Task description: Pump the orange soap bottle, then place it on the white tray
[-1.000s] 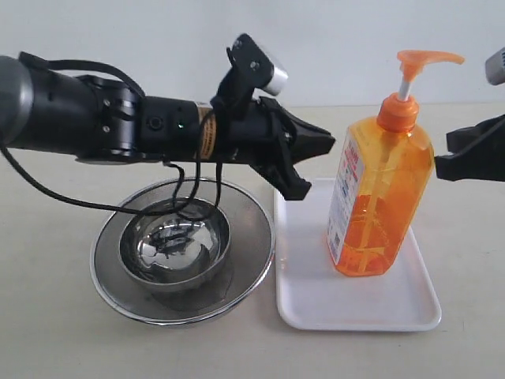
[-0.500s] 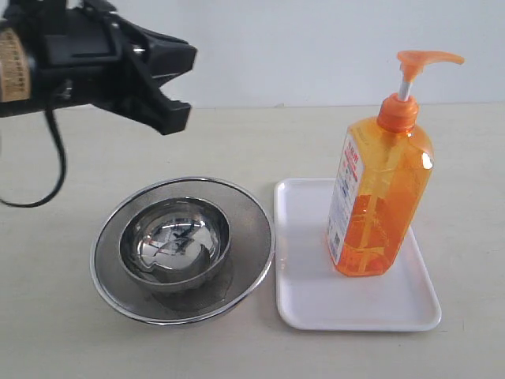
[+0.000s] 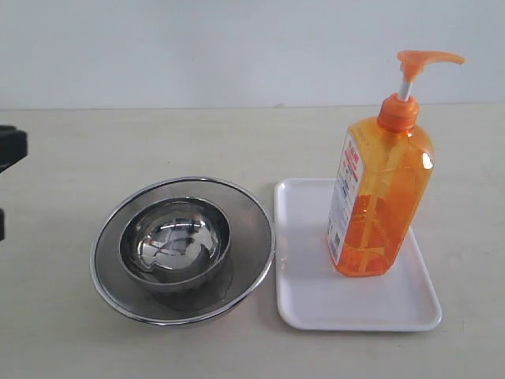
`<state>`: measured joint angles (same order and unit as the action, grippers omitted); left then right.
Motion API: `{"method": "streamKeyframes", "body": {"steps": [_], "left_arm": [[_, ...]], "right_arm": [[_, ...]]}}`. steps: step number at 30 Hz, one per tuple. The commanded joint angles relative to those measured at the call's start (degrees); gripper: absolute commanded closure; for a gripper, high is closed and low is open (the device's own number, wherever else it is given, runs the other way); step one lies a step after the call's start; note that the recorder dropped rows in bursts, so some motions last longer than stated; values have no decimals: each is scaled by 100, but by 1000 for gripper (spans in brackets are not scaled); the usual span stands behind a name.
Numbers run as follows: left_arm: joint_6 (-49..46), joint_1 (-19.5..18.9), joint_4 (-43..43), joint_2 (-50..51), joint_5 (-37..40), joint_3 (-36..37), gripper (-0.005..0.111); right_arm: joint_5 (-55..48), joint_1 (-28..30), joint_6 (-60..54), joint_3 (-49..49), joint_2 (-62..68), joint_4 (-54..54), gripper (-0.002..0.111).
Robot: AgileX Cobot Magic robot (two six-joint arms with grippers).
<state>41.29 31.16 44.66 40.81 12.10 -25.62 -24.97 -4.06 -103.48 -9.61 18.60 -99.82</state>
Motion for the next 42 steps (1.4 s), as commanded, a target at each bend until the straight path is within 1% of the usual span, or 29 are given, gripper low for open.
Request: {"method": "streamKeyframes", "body": {"steps": [1,3,5,28,34,42], "left_arm": [[1911,-21,926,-472,1198,351,102],[2603,-21,1032,-552,1504,420,102],[2832,-21,1032,-604,1477,420,102],[2811,-21,1071,-626,1428,420,102],[2811,-21,1071,-626,1428,420,102],[2811,-21,1071,-626,1428,420,102]], "right_arm": [[-135,6,454,30,-25,-13,108],[-133,6,594,30,-25,-13,108],[-133,6,594,30,-25,-13,108],[-186,6,612,30,-25,-13,108],[278,6,566,30,-25,-13,108],[548,6,339,30,-25,-13,108]]}}
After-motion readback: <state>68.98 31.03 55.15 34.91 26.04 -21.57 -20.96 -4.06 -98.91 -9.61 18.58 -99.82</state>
